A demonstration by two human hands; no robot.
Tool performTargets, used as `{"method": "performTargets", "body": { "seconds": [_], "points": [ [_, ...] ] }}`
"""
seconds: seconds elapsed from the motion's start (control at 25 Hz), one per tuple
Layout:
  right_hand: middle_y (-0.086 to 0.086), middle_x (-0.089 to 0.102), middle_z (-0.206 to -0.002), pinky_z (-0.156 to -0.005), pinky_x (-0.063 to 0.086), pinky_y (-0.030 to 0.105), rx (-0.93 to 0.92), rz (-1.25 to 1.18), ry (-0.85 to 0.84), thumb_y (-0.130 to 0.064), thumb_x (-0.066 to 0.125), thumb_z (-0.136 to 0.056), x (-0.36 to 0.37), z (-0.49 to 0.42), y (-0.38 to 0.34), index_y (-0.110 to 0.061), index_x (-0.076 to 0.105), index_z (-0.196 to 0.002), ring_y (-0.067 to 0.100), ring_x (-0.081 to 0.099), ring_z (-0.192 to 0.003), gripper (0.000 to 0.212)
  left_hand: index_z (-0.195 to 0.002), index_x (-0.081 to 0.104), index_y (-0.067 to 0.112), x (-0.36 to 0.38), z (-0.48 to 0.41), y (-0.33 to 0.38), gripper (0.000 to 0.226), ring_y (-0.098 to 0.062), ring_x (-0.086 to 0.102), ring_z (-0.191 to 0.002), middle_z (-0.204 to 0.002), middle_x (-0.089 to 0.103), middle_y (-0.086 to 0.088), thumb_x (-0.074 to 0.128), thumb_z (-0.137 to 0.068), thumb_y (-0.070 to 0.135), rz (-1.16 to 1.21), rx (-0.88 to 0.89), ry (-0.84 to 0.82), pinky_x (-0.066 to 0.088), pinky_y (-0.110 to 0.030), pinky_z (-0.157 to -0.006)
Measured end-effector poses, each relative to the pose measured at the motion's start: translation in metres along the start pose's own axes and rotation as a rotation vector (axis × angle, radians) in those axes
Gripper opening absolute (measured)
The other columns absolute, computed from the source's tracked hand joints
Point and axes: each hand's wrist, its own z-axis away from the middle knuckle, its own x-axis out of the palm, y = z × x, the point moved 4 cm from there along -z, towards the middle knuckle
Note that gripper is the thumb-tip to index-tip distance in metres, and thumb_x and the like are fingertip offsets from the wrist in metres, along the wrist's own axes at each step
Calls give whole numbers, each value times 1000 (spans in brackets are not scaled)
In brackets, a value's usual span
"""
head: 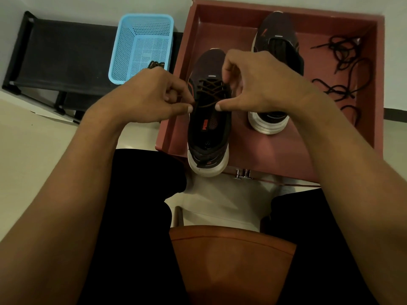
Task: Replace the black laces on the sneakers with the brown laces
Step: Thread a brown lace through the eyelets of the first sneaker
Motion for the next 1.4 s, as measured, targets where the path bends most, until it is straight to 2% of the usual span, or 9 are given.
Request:
{"method": "performTargets", "body": {
  "seconds": [0.08, 0.24, 0.52, 0.68, 0.84, 0.96, 1.12, 1.24, 1.4],
  "points": [
    [-7, 69, -89, -77, 57, 34, 76, -2, -58, -42, 87, -82, 4, 2, 1, -21, 55, -114, 9, 67, -77, 49, -95, 79, 25, -1, 1, 2, 5, -30, 60, -62, -53, 46, 4, 79, -92, 28, 13, 13, 19, 61, -44, -77],
    [3, 77, -71, -65, 62, 30, 171, -165, -124, -17, 82, -89, 7, 6, 0, -19, 52, -116, 12, 75, -57, 40, -86, 76, 25, -1, -2, -6, 7, -5, 49, -48, -45, 47, 11, 78, -92, 26, -23, -65, 9, 50, -30, -64],
    [-1, 75, -74, -80, 64, 36, 176, -176, -107, -17, 82, -88, 10, 5, -4, -18, 57, -111, 11, 76, -60, 34, -81, 75, 28, 2, -2, -13, 10, -13, 54, -59, -59, 56, 1, 80, -90, 27, -31, -174, -46, 47, -27, -67],
    [2, 78, -73, -79, 64, 33, 150, -188, -116, -21, 81, -90, 8, 4, -3, -18, 58, -108, 9, 76, -60, 30, -91, 80, 30, -2, 3, -13, 8, -18, 63, -64, -67, 68, -10, 76, -92, 36, 120, -122, -44, 53, -35, -77],
    [3, 78, -74, -71, 64, 29, 129, -229, -114, -30, 80, -92, 6, 5, 0, -17, 60, -108, 12, 76, -61, 28, -104, 76, 25, -9, -1, -15, 14, 5, 59, -79, -103, 68, 9, 69, -98, 35, 81, -110, 141, 45, -30, -89],
    [1, 78, -74, -67, 64, 29, 96, -254, -40, -28, 76, -96, 1, 2, 1, -17, 63, -107, 11, 75, -59, 21, -120, 71, 26, 1, -2, -21, 27, -6, 67, -94, -102, 71, 10, 72, -96, 38, -14, -138, -4, 54, -42, -99],
    [-1, 77, -76, -64, 64, 26, 47, -275, 41, -27, 74, -97, -1, 1, 2, -18, 66, -107, 7, 75, -60, 15, -99, 78, 25, -1, -2, -21, 16, -16, 72, -83, -81, 75, 0, 72, -96, 40, -12, -163, 41, 59, -41, -89],
    [-2, 77, -77, -63, 63, 24, 16, -294, 47, -27, 73, -98, 1, 1, -1, -18, 68, -106, 5, 75, -63, 13, -87, 78, 24, -5, -2, -18, 21, -9, 68, -72, -77, 75, -2, 73, -94, 43, 53, -183, 100, 57, -32, -82],
    [0, 78, -81, -61, 62, 24, -28, -415, -40, -28, 74, -98, 6, 0, -14, -16, 76, -103, 9, 77, -69, 13, -68, 67, 22, -11, 4, -8, 39, -5, 53, -55, -66, 64, -1, 70, -94, 52, 460, -235, 258, 44, -19, -61]
  ]
}}
